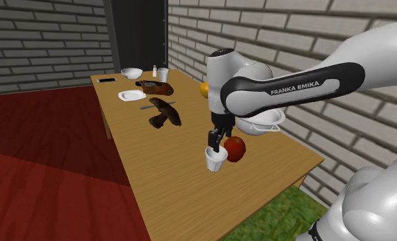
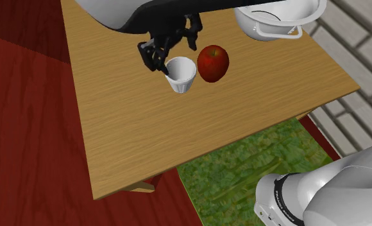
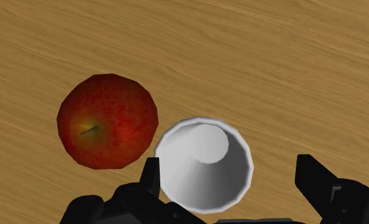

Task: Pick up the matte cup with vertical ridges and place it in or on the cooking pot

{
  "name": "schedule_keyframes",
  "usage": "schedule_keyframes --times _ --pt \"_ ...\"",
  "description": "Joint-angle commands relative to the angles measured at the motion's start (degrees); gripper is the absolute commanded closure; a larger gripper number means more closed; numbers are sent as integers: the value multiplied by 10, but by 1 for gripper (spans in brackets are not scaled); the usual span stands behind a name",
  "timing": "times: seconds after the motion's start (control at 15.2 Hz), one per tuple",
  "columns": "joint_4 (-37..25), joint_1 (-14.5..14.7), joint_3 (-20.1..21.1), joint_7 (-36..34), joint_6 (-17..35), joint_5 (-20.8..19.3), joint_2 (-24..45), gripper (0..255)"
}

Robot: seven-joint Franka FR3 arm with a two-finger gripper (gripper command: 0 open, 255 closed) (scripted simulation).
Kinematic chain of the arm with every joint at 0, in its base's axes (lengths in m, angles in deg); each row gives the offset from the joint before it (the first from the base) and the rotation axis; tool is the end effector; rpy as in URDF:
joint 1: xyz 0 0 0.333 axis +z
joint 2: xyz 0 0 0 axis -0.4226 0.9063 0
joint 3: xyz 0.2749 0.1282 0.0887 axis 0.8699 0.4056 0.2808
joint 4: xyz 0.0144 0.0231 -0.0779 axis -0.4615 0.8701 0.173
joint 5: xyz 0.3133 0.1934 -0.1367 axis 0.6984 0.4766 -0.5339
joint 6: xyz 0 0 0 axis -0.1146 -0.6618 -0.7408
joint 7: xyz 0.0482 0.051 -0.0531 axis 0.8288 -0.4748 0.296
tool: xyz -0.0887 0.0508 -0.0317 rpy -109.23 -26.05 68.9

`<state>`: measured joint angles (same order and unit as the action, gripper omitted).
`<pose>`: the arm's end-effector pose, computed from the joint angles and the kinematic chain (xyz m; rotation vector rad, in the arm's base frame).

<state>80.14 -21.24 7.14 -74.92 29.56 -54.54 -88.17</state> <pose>0.4294 0.1651 0.4505 2.9306 0.3605 -0.1264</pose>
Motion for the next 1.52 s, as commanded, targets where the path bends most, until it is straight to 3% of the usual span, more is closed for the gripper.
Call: schedule_keyframes --times 0.0,0.26,0.73,1.25,1.32,1.45 --pt "-16 1 13 -18 15 -16 46 0" --pt "-46 7 29 -51 36 -47 124 0" --pt "-3 3 25 -59 93 -60 141 0" --pt "-4 3 25 -59 93 -60 141 0" --pt "-4 3 25 -59 93 -60 141 255" --pt "-4 3 25 -59 93 -60 141 255"
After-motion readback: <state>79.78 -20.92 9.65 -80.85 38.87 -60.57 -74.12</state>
